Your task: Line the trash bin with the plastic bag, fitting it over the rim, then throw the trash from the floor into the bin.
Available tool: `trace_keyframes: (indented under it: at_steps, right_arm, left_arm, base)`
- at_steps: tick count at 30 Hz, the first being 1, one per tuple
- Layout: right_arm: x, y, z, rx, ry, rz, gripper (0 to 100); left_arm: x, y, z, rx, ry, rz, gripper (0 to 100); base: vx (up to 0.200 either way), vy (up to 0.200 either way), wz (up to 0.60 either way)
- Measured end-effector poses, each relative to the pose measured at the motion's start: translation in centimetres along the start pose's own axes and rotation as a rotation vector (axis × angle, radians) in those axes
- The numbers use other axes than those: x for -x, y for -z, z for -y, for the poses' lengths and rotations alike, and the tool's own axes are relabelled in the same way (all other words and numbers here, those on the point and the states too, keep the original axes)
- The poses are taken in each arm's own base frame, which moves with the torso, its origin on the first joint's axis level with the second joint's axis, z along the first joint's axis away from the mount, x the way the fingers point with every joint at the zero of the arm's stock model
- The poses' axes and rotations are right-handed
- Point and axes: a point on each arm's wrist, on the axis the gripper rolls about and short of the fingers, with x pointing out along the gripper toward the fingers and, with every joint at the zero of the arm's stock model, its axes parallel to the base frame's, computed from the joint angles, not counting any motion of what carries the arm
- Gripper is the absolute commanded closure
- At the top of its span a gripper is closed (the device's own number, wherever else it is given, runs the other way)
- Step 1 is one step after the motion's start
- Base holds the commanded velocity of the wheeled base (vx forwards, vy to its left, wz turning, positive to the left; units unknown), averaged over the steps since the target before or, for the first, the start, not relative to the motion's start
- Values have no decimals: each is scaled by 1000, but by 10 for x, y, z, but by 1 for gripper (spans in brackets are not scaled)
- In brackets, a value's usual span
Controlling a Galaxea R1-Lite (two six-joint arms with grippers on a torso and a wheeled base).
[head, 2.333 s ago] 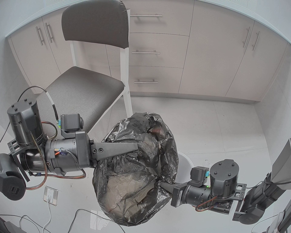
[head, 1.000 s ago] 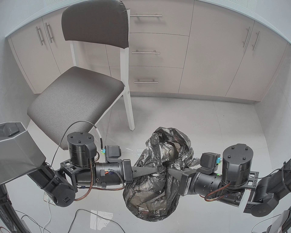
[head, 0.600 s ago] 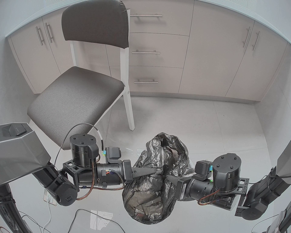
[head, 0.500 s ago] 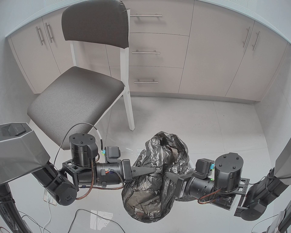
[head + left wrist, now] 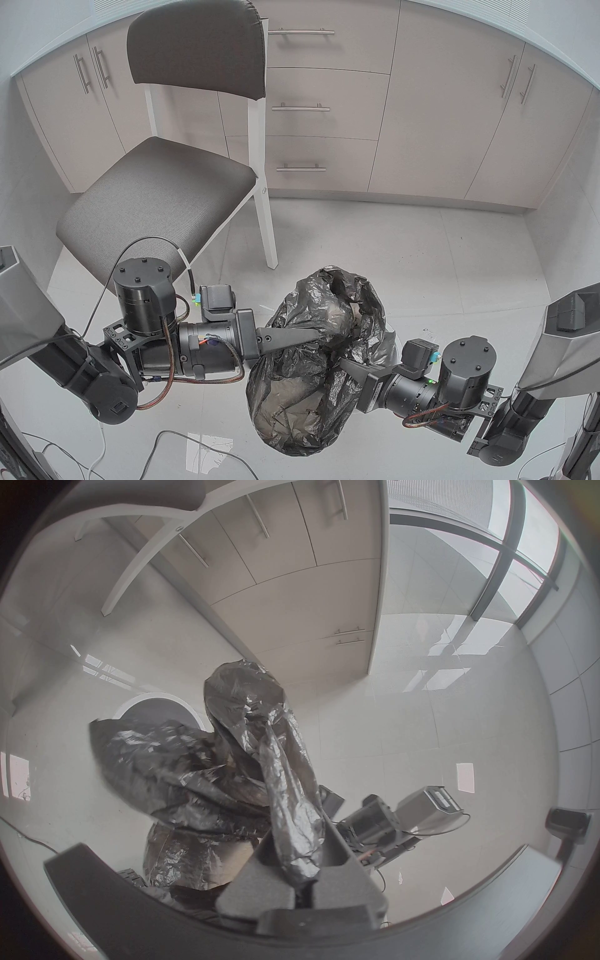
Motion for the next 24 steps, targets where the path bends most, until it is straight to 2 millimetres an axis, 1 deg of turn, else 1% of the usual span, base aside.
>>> trace_keyframes:
  at_steps: [3, 6, 14, 19, 24]
  right_arm:
    - [-4, 4, 9, -2, 26, -18, 100]
    - [-6, 7, 13, -3, 35, -31, 100]
    - [-8, 9, 21, 8, 62, -38, 100]
    - [-4, 8, 28, 17, 95, -43, 100]
    - [3, 8, 40, 11, 144, -55, 100]
  left_arm:
    - [2, 1, 7, -3, 14, 1, 100]
    - [2, 1, 11, 2, 23, 0, 100]
    - [2, 2, 13, 1, 29, -2, 100]
    - [0, 2, 9, 7, 25, -10, 100]
    - [-8, 3, -1, 11, 22, -17, 100]
  base:
    - [0, 0, 0]
    - [0, 0, 0]
    - [0, 0, 0]
    - [0, 0, 0]
    - [0, 0, 0]
